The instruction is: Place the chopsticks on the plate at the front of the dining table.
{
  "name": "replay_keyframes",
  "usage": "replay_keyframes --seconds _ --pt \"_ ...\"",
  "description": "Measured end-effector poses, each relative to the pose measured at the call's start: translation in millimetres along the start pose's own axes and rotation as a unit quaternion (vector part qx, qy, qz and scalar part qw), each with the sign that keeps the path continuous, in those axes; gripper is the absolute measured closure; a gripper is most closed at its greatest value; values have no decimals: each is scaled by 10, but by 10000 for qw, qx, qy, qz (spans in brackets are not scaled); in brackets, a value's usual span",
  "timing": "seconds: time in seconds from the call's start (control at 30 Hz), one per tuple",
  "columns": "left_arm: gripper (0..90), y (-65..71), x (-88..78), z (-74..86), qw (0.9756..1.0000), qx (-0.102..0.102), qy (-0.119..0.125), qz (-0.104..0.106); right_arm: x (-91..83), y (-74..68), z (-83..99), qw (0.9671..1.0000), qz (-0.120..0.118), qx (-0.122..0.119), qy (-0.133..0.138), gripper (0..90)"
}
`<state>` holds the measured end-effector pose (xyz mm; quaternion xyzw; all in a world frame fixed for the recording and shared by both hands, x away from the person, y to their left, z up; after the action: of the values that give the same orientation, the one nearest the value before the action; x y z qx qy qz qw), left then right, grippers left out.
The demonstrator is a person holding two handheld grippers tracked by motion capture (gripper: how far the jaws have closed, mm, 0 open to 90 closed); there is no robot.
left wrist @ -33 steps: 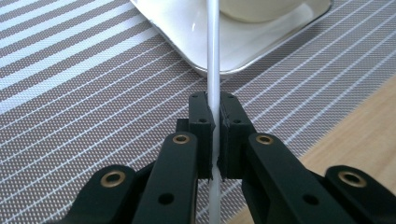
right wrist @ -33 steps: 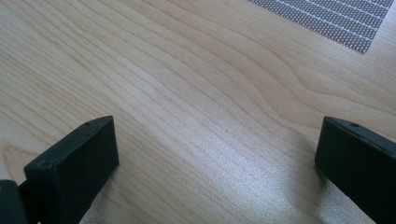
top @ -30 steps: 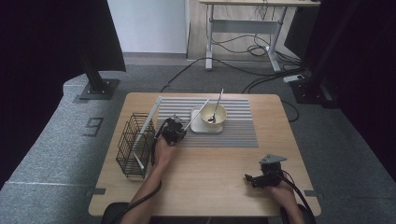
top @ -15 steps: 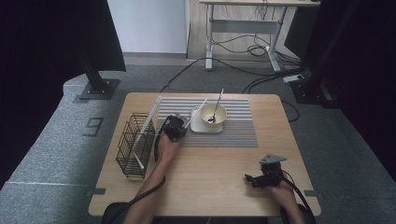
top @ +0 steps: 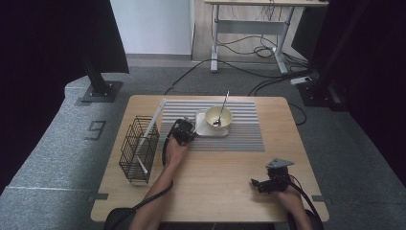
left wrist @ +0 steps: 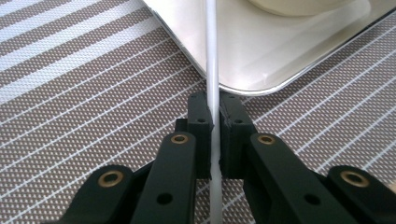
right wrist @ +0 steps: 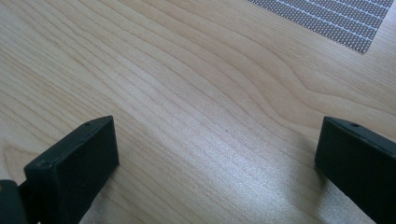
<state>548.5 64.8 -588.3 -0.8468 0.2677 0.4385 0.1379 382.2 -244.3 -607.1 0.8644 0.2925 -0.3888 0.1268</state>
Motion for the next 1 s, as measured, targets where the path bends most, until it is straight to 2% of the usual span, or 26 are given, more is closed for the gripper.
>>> replay_keyframes --seconds 0.1,0.2,0.23,0.27,0.37,0.43,0.6,0.8,1.0 --pt "809 16 -4 17 10000 -8 70 51 0 0 0 10000 0 0 0 0" --pt "708 18 -11 29 9999 -43 130 98 0 0 0 10000 0 -1 0 0" --pt "708 20 -23 36 9998 -42 149 132 0 0 0 10000 0 -1 0 0" --pt "652 31 -76 38 9995 -22 243 199 0 0 0 10000 0 0 -1 0" --pt "629 28 -228 27 9985 -41 450 294 1 1 -1 10000 2 -9 5 0" --pt "612 26 -316 36 9980 -47 504 373 1 0 0 10000 0 -4 3 0" --pt "619 -1 -399 129 9984 26 453 351 -1 -1 1 10000 -1 5 -7 0" --pt "675 -58 -333 267 9992 14 207 346 -1 -1 1 10000 -2 4 -5 0" --pt "750 -30 -288 304 9990 9 122 430 0 -1 1 10000 -1 3 -5 0"
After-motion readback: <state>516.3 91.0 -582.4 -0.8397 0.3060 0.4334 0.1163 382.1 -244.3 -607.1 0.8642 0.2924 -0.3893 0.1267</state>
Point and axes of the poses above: each handheld gripper's, and its own axes: x roughly forward along the jaws, z roughly out of its underside, y roughly to its right, the point moved 7 cm from there along x, roughly forward along the jaws, and after that the axes turned 4 degrees about -y, right-handed, at the moved point
